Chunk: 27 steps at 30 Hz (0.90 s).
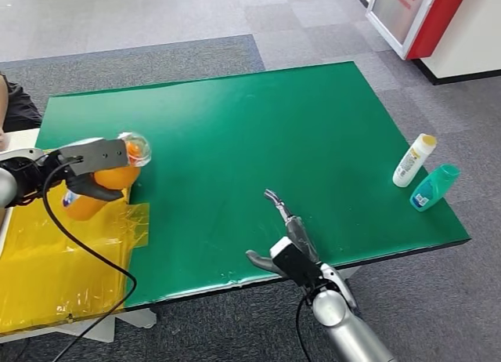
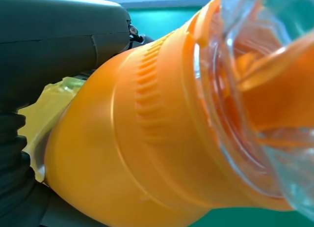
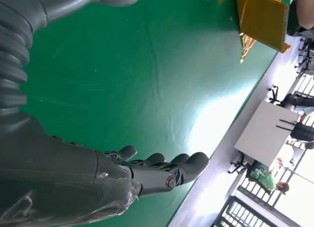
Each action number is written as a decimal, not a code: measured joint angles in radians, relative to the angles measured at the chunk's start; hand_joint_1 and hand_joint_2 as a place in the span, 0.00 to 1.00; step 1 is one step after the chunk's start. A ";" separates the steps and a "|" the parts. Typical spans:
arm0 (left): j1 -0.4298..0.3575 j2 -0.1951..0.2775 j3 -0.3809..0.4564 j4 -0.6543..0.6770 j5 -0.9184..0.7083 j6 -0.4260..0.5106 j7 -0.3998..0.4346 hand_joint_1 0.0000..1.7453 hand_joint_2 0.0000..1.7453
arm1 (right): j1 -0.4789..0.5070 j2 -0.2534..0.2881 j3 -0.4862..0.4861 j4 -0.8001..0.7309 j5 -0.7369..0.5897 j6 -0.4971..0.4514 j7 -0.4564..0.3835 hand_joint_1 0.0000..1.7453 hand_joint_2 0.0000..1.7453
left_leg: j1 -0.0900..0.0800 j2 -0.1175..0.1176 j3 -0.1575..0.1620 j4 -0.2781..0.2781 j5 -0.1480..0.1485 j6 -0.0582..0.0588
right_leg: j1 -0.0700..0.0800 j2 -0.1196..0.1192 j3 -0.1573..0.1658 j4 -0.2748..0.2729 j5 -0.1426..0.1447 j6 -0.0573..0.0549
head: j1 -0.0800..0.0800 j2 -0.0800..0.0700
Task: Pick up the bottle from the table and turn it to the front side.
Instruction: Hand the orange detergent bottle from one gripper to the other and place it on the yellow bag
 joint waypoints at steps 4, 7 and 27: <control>0.000 0.026 -0.058 0.016 0.000 0.000 -0.004 1.00 1.00 | -0.005 0.000 0.000 0.000 0.000 0.002 0.001 0.00 1.00 | 0.000 0.000 0.000 0.000 0.000 0.000 | 0.000 0.000 0.000 0.000 0.000 0.000 | 0.000 0.000; -0.001 0.037 -0.082 0.023 0.000 0.000 -0.006 1.00 1.00 | -0.005 0.000 0.000 0.000 0.000 0.003 0.001 0.00 1.00 | 0.000 0.000 0.000 0.000 0.000 0.000 | 0.000 0.000 0.000 0.000 0.000 0.000 | 0.000 0.000; 0.081 0.207 -0.236 0.032 -0.255 0.105 -0.031 1.00 1.00 | -0.021 0.010 0.003 0.009 0.010 0.012 0.049 0.00 1.00 | 0.001 0.000 -0.001 0.000 0.000 -0.001 | 0.001 0.000 0.000 0.001 0.000 0.000 | 0.000 0.000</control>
